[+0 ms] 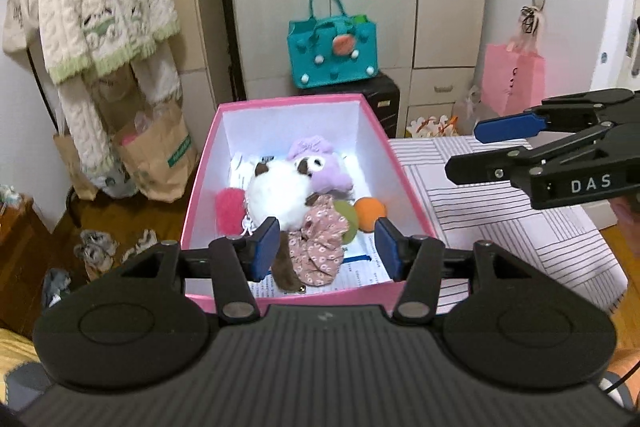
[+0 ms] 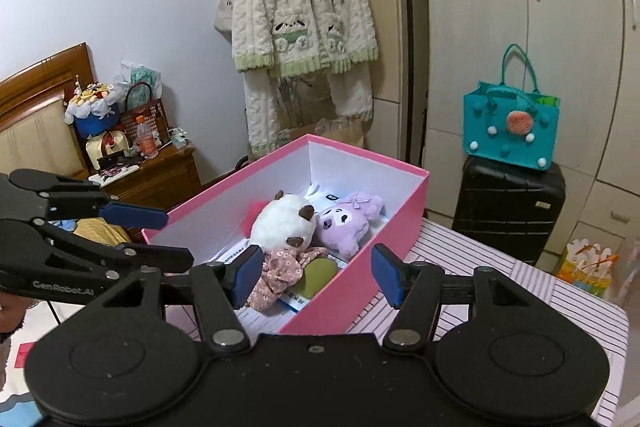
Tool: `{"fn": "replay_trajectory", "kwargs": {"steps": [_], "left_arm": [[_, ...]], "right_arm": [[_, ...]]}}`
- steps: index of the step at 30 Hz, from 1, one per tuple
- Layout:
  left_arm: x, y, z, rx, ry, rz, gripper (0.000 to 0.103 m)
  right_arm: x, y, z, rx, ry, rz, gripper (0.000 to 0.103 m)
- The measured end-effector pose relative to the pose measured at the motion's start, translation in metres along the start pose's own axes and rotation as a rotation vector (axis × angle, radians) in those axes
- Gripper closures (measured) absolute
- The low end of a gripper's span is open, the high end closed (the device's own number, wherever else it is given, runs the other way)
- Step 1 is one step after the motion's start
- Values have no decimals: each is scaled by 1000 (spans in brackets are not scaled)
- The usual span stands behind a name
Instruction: Organize soft objects
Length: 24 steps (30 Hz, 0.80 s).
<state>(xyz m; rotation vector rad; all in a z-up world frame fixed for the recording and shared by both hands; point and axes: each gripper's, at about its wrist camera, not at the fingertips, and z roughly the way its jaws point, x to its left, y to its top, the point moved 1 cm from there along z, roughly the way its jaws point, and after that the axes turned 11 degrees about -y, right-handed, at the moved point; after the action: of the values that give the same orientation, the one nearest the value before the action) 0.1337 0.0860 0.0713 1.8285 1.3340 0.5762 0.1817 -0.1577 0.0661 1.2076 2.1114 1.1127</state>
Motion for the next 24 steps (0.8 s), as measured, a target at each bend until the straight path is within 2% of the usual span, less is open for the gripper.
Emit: {"fn": "replay_trajectory", "kwargs": {"steps": [8, 15, 19, 22, 24], "left_arm": [[-29, -6, -33, -64, -19, 53, 41], [-39, -24, -50, -114, -67, 25, 36], [-42, -31, -51, -106, -72, 20, 33], [-42, -34, -50, -94, -62, 27, 30], [-42, -35, -49, -92, -58, 26, 23]], "right_arm": [[4, -7, -44, -31, -57, -32, 30], [10, -27, -71, -40, -58, -33, 19], [7, -42, -80, -19, -58, 34, 1], [2, -49, -85, 20, -114, 108, 0], [-4, -53, -88, 57, -123, 147, 0]]}}
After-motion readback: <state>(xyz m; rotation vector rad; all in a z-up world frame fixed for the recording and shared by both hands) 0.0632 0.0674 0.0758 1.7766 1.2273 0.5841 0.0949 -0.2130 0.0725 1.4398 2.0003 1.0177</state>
